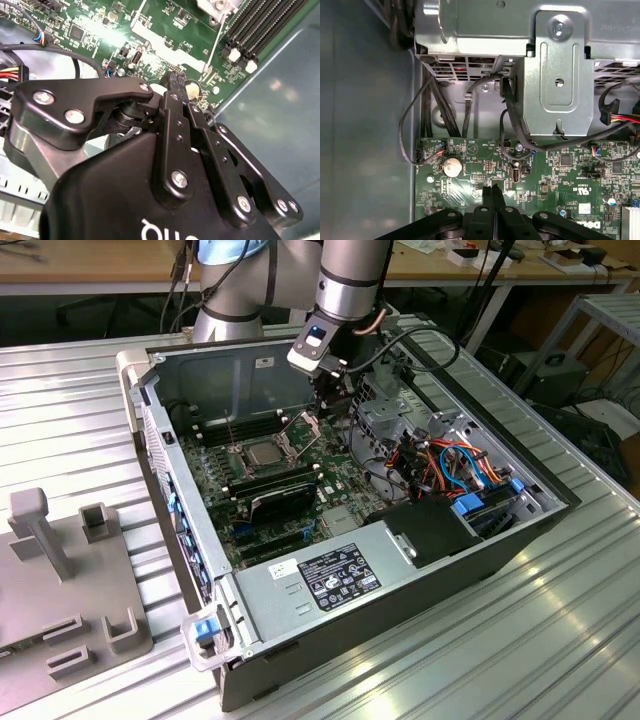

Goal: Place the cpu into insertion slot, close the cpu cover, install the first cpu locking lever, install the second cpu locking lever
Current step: 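Close the cpu cover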

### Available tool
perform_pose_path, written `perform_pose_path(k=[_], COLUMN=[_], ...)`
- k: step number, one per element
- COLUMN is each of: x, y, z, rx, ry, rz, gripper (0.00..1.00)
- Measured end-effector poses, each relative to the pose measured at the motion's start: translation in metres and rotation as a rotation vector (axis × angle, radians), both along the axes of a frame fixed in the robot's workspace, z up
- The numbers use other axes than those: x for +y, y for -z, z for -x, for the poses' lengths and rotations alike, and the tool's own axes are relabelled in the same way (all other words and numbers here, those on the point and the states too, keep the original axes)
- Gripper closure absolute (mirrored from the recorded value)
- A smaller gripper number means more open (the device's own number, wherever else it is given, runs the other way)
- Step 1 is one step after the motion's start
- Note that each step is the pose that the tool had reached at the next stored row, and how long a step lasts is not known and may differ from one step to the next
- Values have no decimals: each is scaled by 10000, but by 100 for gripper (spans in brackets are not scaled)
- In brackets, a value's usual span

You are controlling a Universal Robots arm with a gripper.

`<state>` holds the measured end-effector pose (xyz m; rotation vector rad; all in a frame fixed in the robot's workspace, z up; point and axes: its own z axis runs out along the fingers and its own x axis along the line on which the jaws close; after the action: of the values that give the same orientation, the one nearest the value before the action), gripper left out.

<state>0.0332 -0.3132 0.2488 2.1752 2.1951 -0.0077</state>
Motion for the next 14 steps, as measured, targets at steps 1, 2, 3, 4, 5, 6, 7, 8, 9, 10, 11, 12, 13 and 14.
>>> perform_pose_path(k=[1,2,3,4,5,6,7,8,9,10,11,12,13,14], x=[-7,-10,-11,-12,-12,-12,-12,-12,-12,-12,-12,-12,-12,-12], y=[3,6,7,8,10,12,14,14,15,16,17,18,19,20], z=[2,6,13,26,40,60,73,83,96,105,115,125,143,154], rx=[1,0,1,1,0,0,1,1,1,1,1,1,2,1], ry=[0,1,1,0,1,0,0,0,1,0,1,1,1,0], rz=[1,-1,0,1,1,0,0,1,0,0,0,0,1,0], gripper=[89,89,89,89,89,89,89,89,89,89,89,89,89,89])
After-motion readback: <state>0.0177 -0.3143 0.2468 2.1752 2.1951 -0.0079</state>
